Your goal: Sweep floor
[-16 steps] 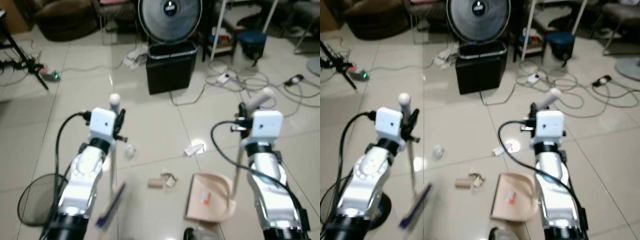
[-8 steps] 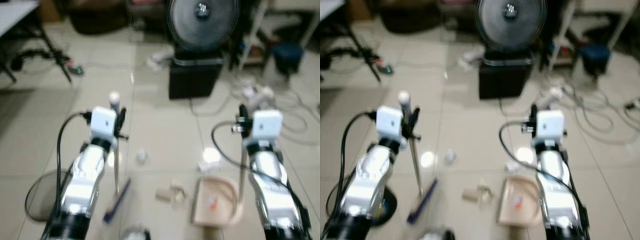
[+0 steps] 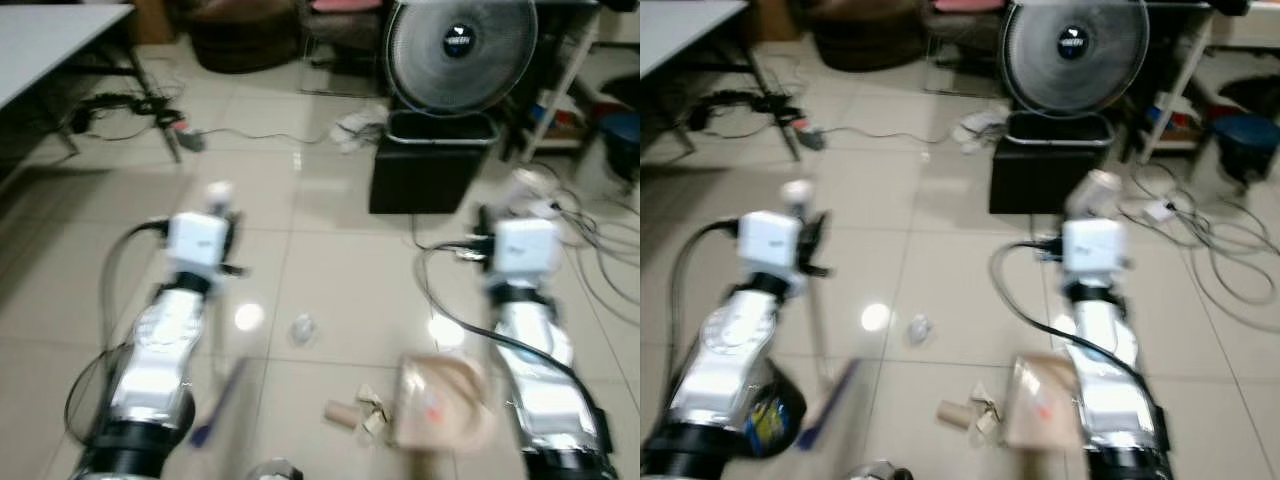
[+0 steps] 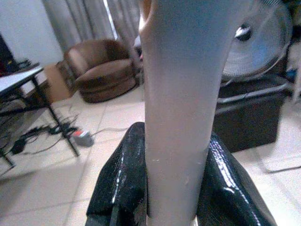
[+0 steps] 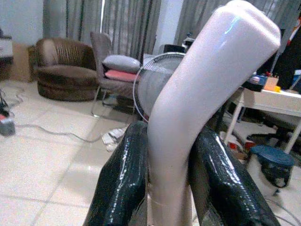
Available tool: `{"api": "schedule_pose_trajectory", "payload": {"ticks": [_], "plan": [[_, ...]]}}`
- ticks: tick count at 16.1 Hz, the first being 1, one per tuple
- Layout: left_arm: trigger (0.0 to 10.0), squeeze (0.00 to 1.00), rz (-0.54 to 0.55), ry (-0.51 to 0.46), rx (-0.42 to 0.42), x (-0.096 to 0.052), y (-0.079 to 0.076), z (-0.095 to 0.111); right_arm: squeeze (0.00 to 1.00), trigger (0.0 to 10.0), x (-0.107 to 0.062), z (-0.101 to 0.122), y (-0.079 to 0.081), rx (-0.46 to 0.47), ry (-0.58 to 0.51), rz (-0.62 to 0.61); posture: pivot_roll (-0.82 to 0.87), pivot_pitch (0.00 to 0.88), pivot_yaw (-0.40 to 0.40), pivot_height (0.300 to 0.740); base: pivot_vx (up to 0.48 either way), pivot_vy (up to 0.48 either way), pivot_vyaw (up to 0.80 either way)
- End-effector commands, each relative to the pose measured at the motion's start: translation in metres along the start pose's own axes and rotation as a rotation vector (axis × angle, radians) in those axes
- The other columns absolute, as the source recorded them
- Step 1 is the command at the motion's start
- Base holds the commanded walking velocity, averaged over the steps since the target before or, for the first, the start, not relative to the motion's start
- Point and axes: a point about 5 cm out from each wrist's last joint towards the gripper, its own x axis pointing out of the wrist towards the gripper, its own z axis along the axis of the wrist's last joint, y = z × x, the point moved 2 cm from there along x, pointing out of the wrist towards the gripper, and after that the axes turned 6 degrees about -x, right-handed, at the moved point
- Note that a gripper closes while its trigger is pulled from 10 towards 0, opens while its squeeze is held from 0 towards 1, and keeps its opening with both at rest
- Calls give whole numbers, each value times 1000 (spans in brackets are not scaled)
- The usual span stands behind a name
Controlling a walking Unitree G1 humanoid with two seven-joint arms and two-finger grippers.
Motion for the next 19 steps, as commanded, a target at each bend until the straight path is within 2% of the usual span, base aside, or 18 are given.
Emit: {"api": "schedule_pose_trajectory", "payload": {"ticks": [1,12,13,19], "plan": [[10000,0,-18,-55,9,4,-6,12,0,10000,1,7,-11,-5,-41,-38,8,76,64,740,420,0,0],[10000,0,-6,-46,14,6,-3,11,0,10000,2,5,-16,-12,-44,-54,8,82,71,740,414,0,0],[10000,0,0,-47,10,6,-2,11,0,10000,2,5,-16,-12,-44,-55,11,84,71,740,0,0,0],[10000,0,114,-53,80,6,23,11,0,10000,12,1,-24,-49,-48,-67,34,114,69,740,0,0,0]]}}
